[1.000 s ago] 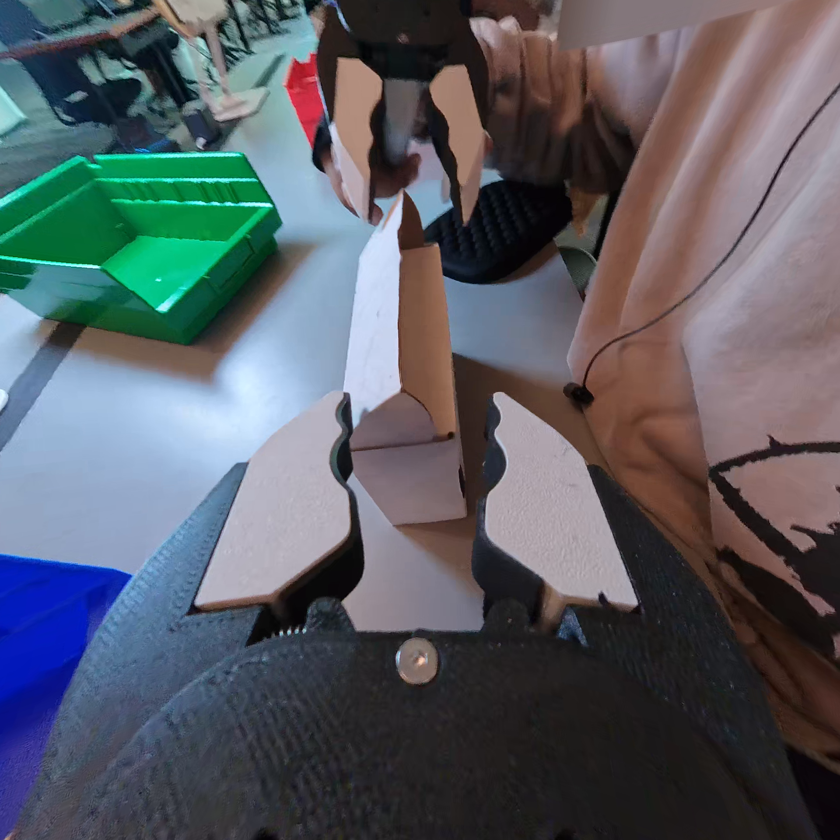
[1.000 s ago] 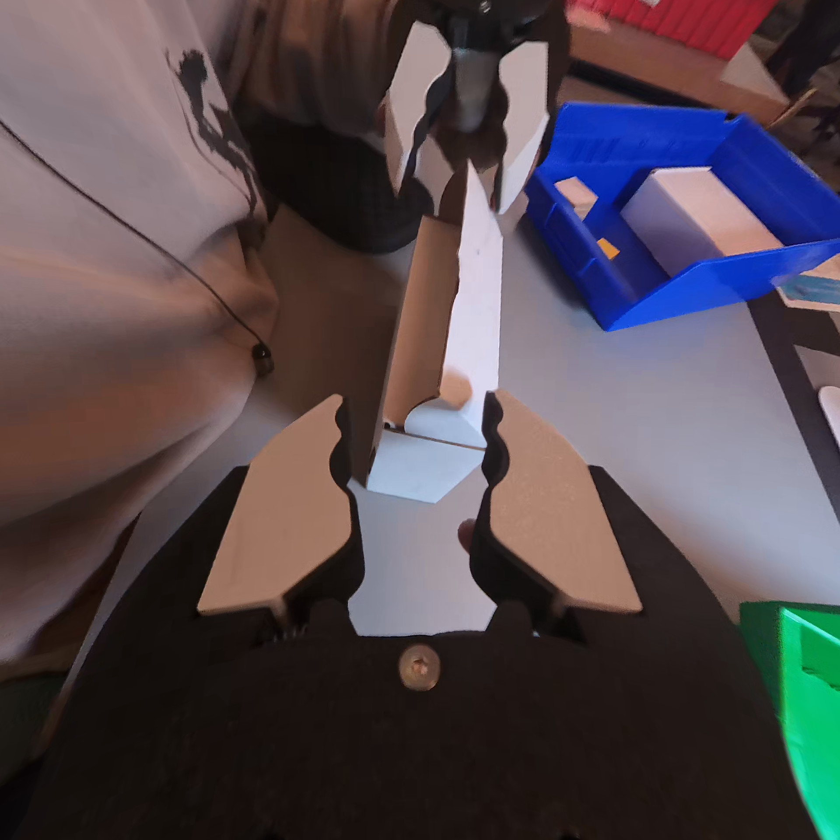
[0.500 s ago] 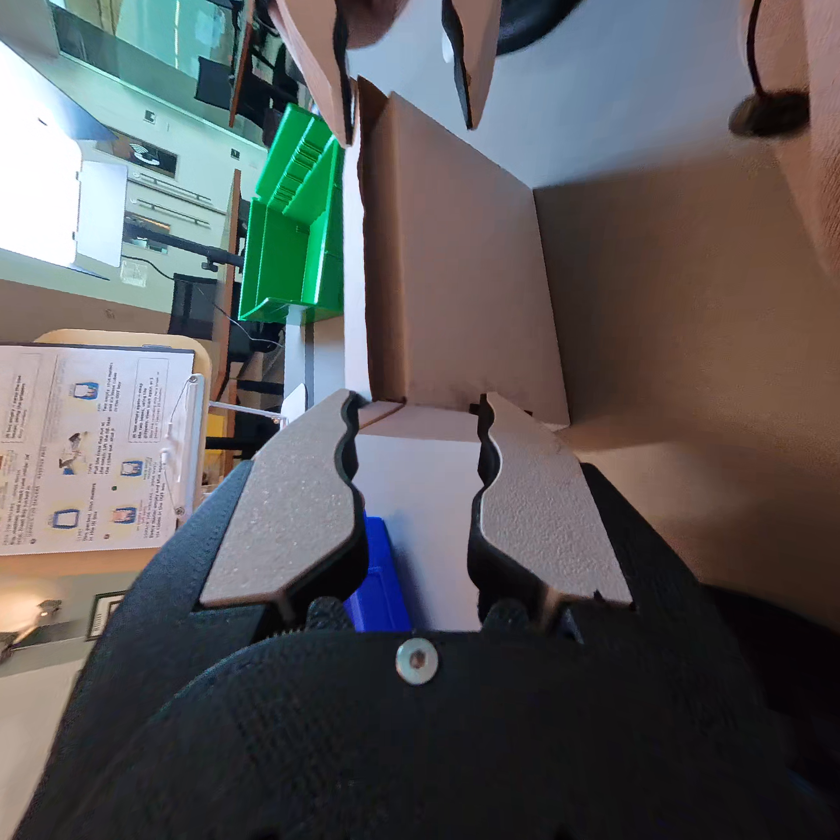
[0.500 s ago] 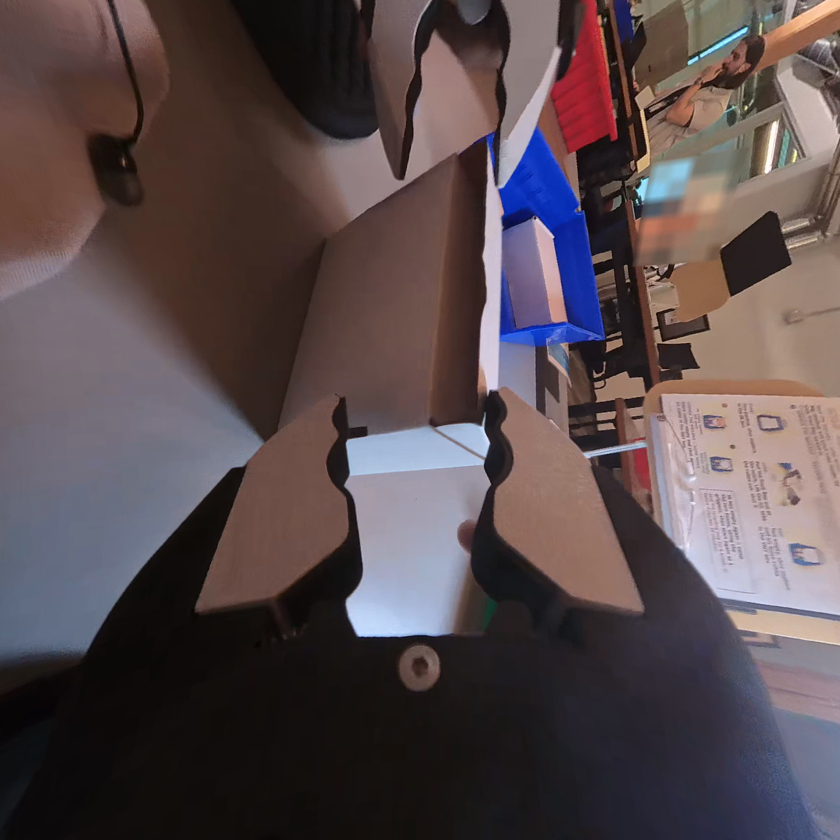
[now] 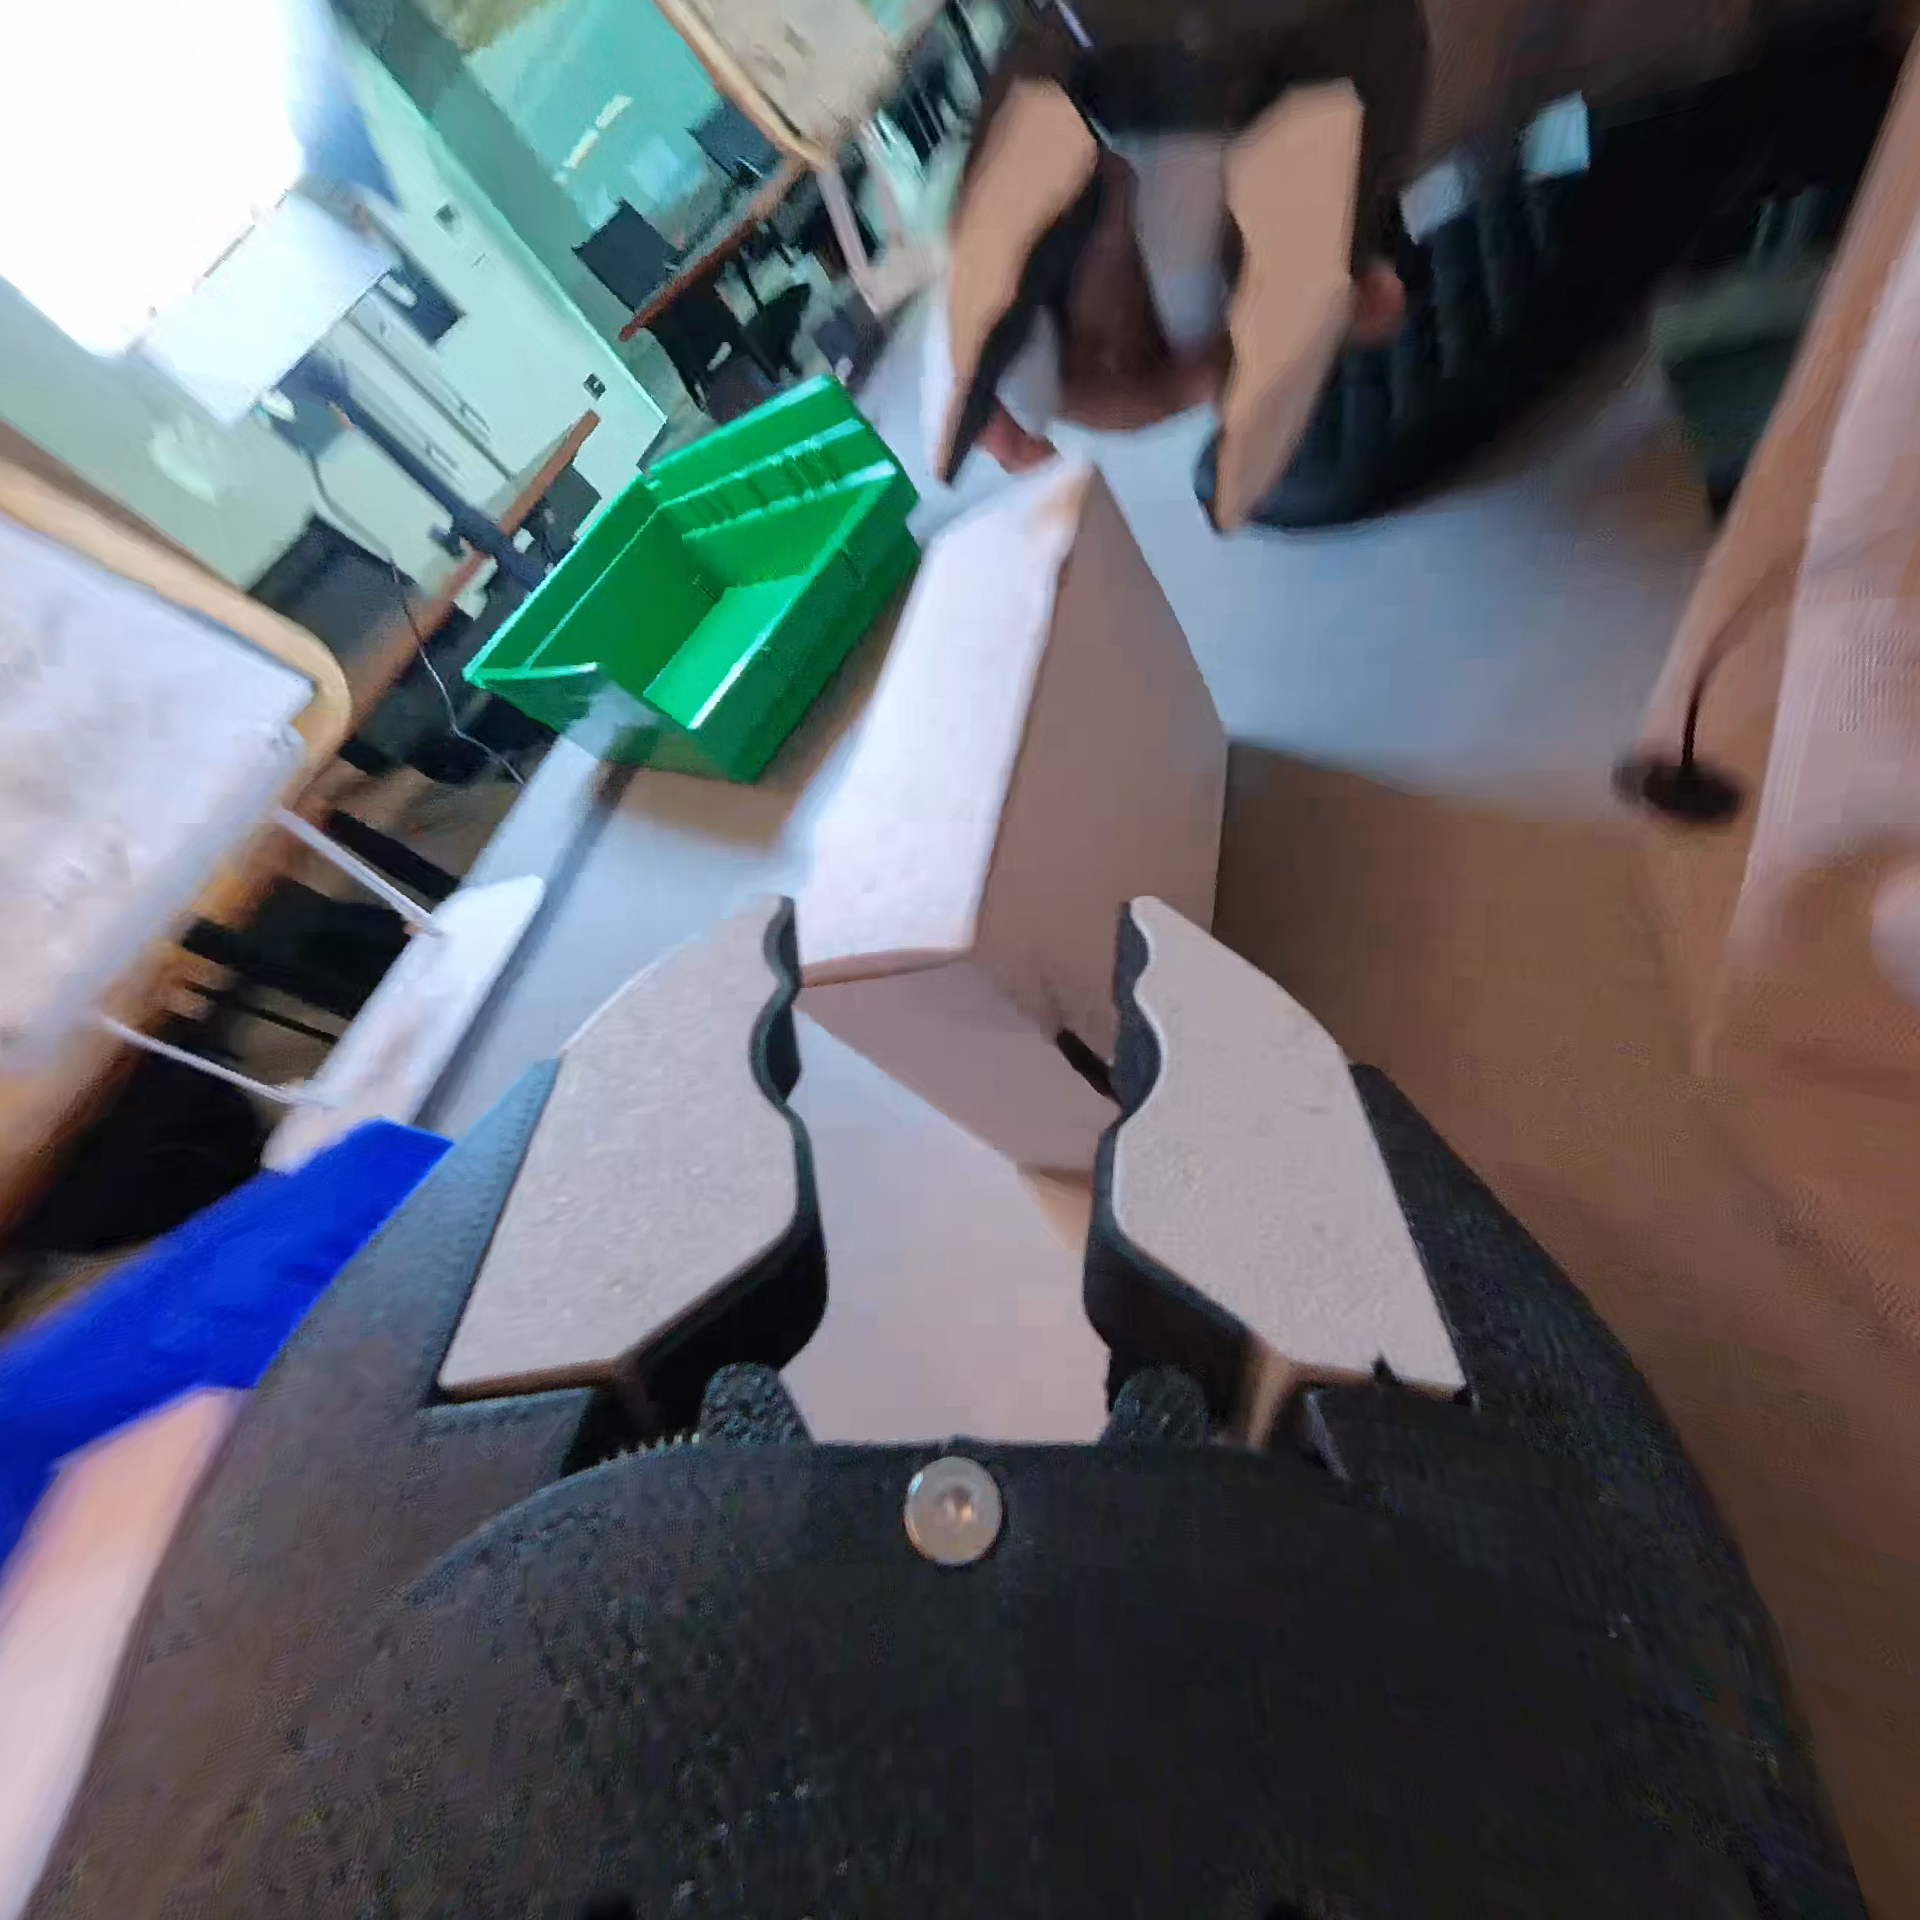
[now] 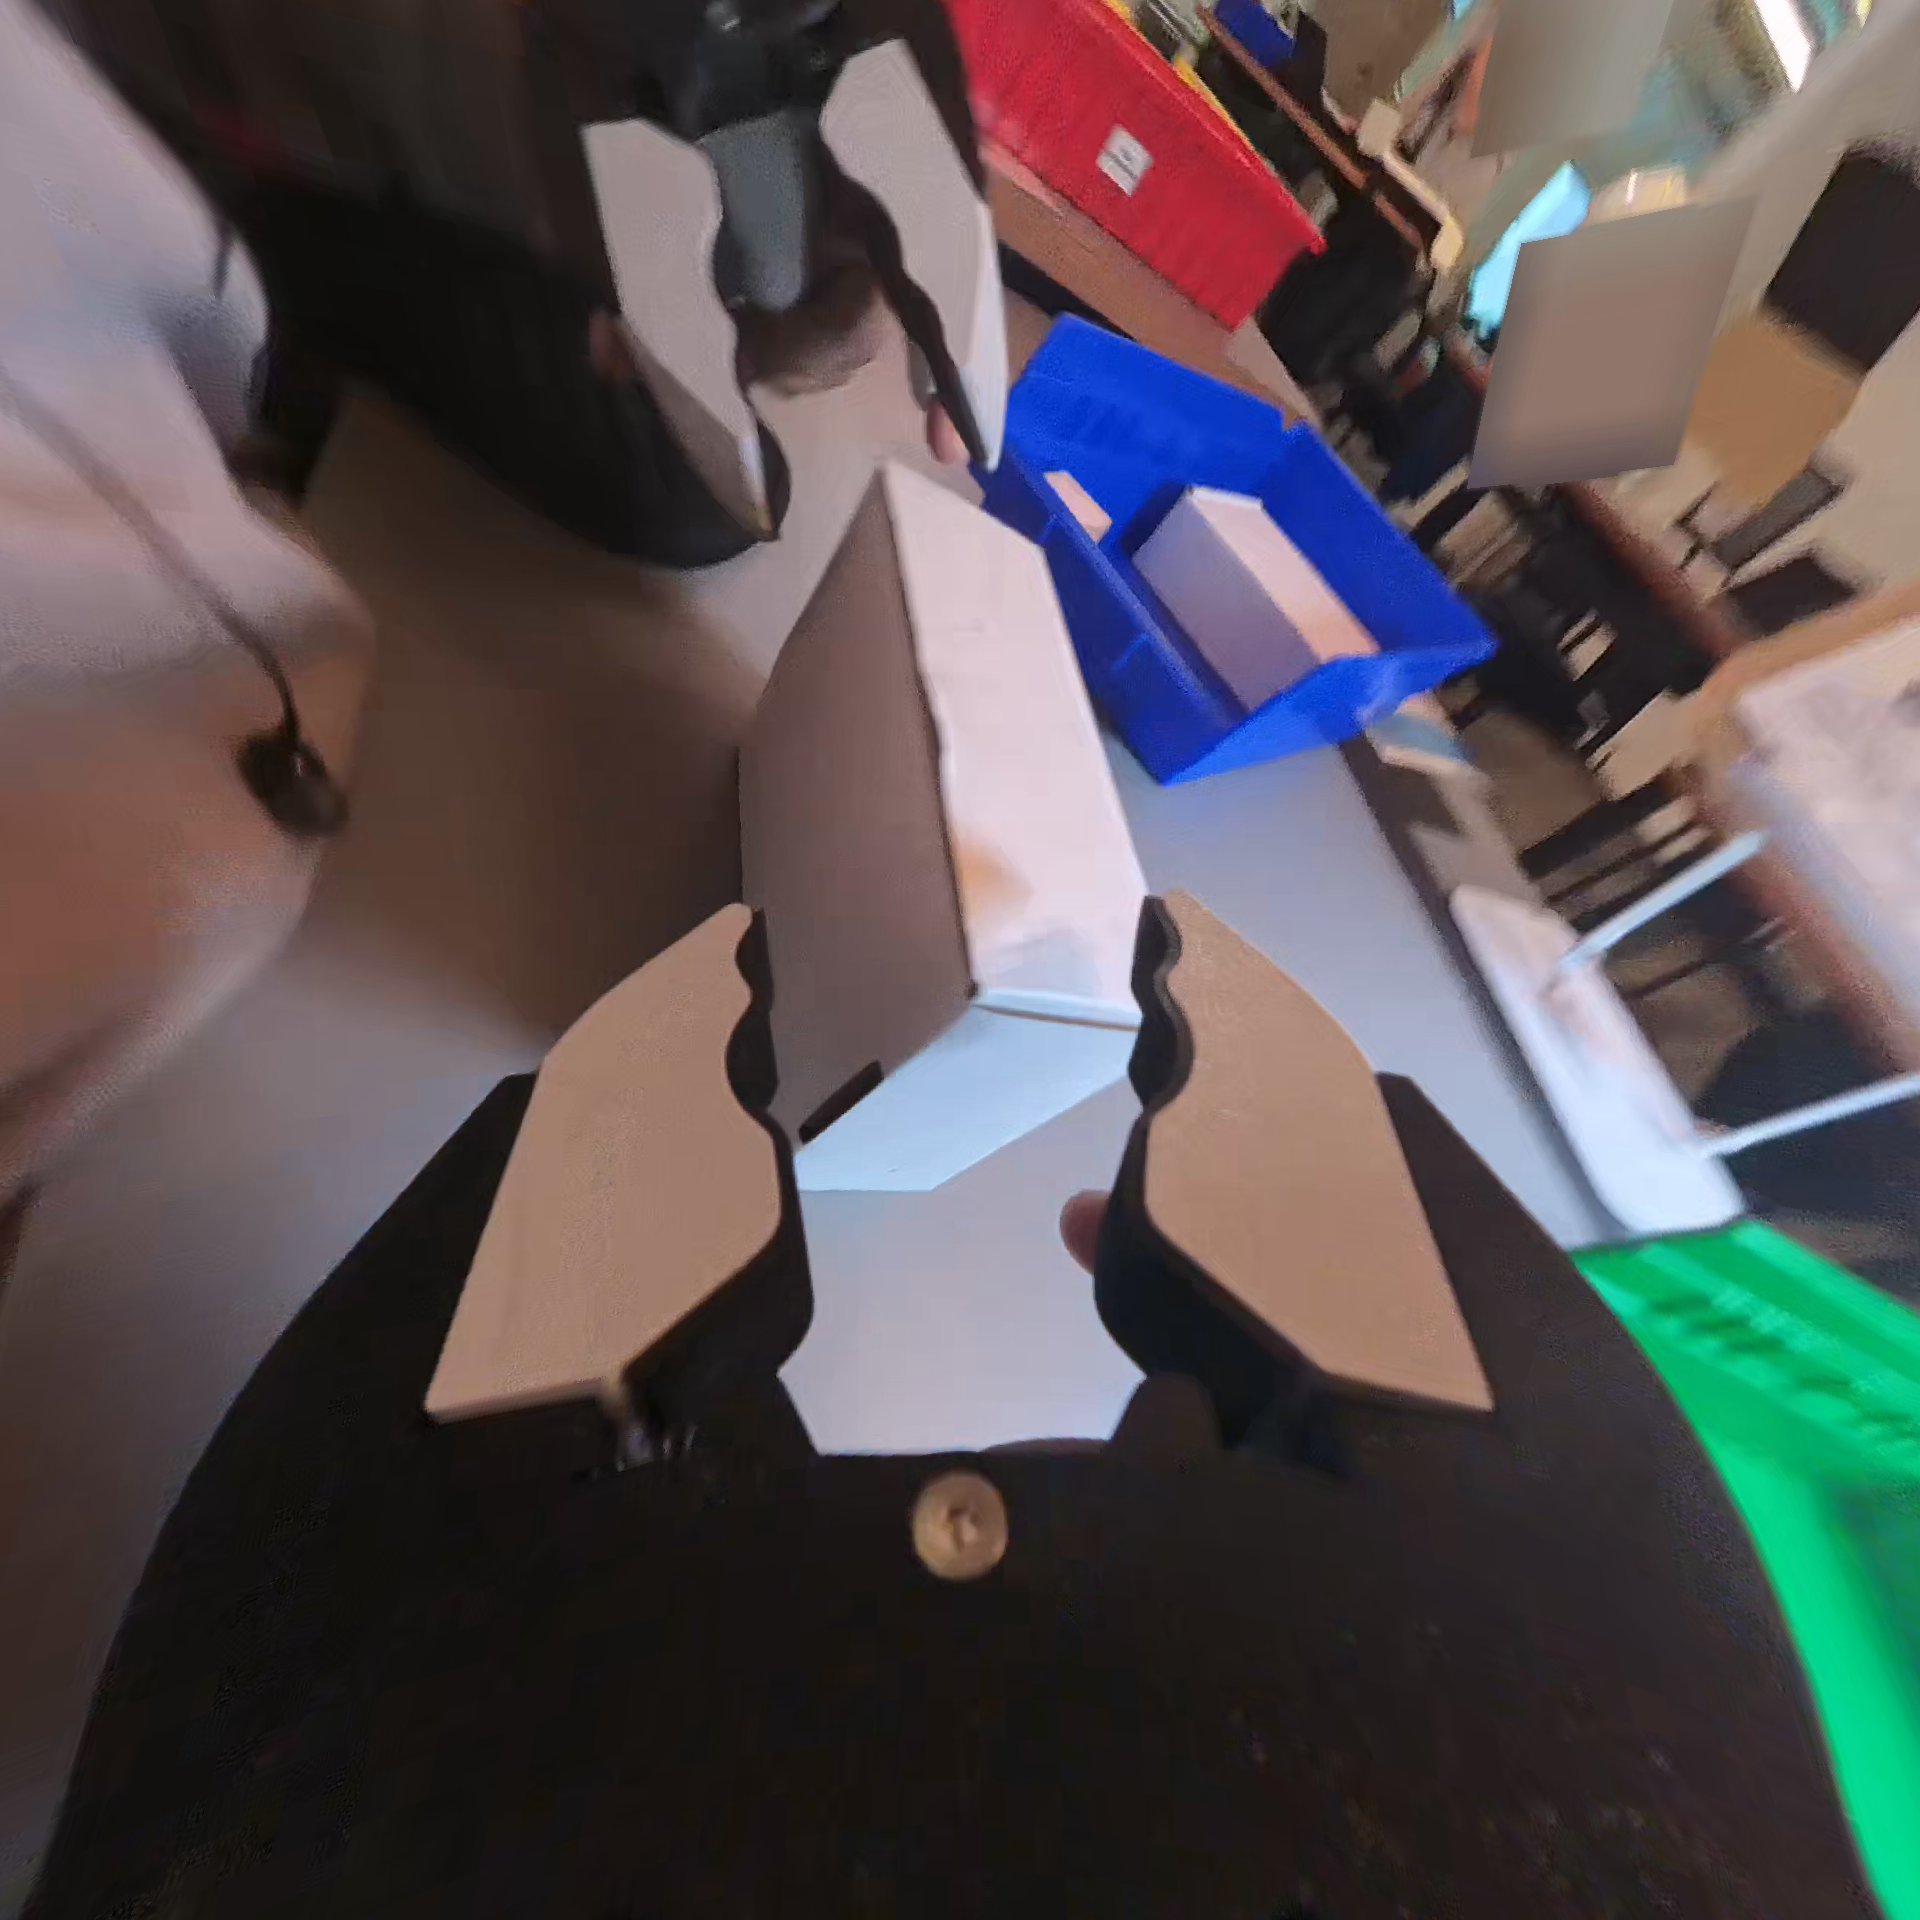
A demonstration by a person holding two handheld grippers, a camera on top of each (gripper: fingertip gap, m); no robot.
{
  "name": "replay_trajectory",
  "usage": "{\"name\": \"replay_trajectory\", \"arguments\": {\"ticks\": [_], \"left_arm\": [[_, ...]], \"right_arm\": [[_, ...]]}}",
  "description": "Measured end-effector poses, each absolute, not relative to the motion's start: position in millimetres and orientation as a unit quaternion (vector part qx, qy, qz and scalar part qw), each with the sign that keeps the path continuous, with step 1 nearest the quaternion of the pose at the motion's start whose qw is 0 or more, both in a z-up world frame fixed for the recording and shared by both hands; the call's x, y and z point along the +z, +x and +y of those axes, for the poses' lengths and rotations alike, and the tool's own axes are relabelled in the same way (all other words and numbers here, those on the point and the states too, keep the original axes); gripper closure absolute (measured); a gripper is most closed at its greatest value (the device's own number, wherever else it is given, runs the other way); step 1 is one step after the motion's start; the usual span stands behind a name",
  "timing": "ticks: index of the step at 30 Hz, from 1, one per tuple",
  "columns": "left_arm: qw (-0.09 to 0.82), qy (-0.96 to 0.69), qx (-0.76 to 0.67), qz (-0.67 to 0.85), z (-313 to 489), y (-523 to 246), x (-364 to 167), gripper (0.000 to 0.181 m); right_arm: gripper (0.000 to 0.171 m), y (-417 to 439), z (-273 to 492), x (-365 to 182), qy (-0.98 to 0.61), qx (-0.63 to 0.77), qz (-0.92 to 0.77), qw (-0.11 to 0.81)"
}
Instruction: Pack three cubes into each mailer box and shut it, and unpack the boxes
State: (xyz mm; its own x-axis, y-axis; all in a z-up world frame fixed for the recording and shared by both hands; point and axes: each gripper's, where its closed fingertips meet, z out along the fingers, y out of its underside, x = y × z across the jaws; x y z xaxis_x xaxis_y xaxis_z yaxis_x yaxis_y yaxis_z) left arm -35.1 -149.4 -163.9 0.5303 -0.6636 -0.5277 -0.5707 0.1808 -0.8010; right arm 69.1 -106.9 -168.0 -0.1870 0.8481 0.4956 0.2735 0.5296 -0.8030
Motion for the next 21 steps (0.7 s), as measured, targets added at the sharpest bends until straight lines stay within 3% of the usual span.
{"name": "replay_trajectory", "arguments": {"ticks": [2, 6, 8, 10, 21], "left_arm": [[0.593, -0.682, -0.158, 0.398, -140, -44, -155, 0.109], [0.474, -0.746, -0.301, 0.357, -128, -40, -189, 0.080], [0.429, -0.754, -0.302, 0.394, -129, -29, -210, 0.085], [0.443, -0.750, -0.224, 0.438, -122, -23, -220, 0.108], [0.568, -0.609, 0.112, 0.543, -66, -20, -162, 0.116]], "right_arm": [[0.091, 69, -96, -162, -0.468, 0.345, -0.675, 0.453], [0.084, 63, -86, -167, -0.541, 0.393, -0.644, 0.372], [0.089, 59, -89, -183, -0.545, 0.369, -0.672, 0.340], [0.105, 56, -87, -196, -0.539, 0.328, -0.699, 0.336], [0.090, 58, -37, -149, -0.416, -0.030, -0.769, 0.485]]}}
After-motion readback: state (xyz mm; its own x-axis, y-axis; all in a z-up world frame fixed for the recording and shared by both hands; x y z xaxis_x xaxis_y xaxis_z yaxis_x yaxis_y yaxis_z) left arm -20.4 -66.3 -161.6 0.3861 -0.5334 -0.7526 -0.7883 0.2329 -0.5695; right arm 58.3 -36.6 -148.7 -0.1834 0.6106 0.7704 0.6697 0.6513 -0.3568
